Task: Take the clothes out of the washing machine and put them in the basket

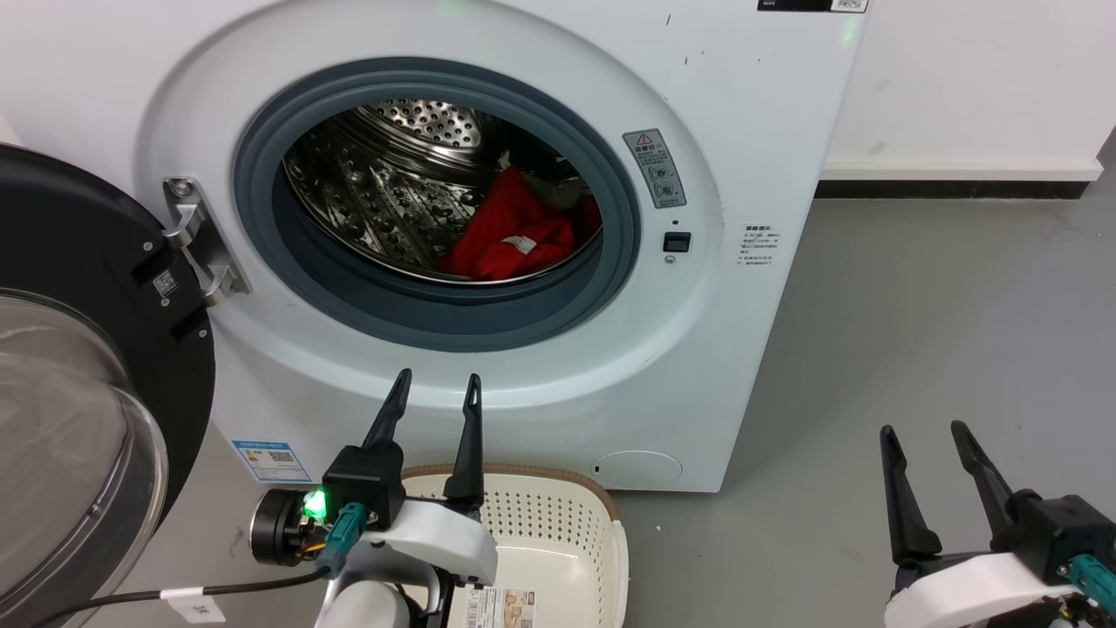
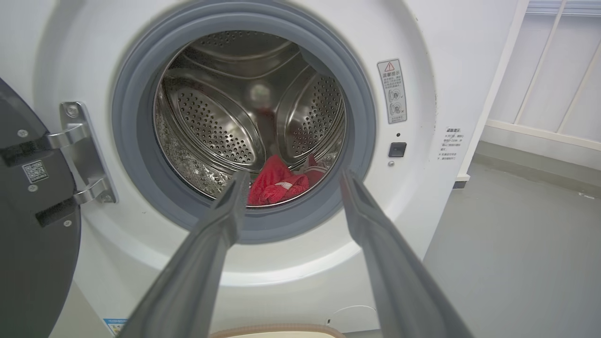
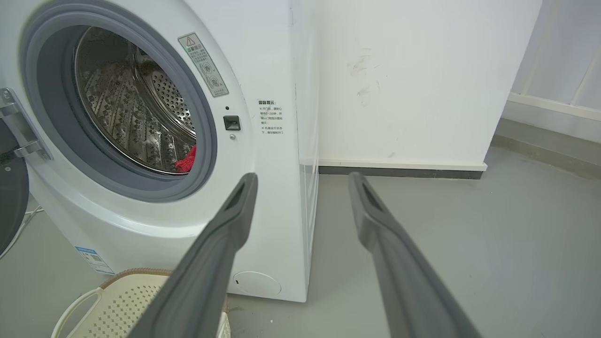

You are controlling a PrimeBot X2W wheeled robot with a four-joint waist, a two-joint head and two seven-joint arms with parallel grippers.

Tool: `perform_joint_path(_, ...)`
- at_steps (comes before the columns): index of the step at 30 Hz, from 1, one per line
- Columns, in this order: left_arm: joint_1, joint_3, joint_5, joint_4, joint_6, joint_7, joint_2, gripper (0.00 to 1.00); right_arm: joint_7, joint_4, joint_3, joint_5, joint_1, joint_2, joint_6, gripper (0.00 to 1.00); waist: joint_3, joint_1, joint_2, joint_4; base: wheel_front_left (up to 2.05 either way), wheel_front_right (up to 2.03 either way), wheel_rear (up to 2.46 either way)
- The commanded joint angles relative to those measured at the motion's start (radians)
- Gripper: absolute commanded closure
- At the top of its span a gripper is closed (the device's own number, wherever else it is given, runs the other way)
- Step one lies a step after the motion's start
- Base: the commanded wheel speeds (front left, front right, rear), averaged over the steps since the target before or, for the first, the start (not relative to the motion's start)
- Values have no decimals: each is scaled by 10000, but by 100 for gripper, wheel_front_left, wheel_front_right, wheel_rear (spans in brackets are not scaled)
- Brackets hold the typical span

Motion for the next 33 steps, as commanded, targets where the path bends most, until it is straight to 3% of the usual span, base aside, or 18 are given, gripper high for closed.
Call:
perform_joint_path(1,-110,1,205,-23,54,-86,-12,0,3,-111,4,-187,120,3,-3,0,-6,0,0,8,0,0,0)
perform_joint_path(20,33,162,1077,217,130,-430,-141,0,13,-211,-79,-1382,311,7,-5,0,-33,0,0,149,0,0,0)
perform_joint_path(33,36,380,782,384,-23,-420,-251,0,72,-15,-148,-1107,223,7,-5,0,-8,0,0,168,0,0,0)
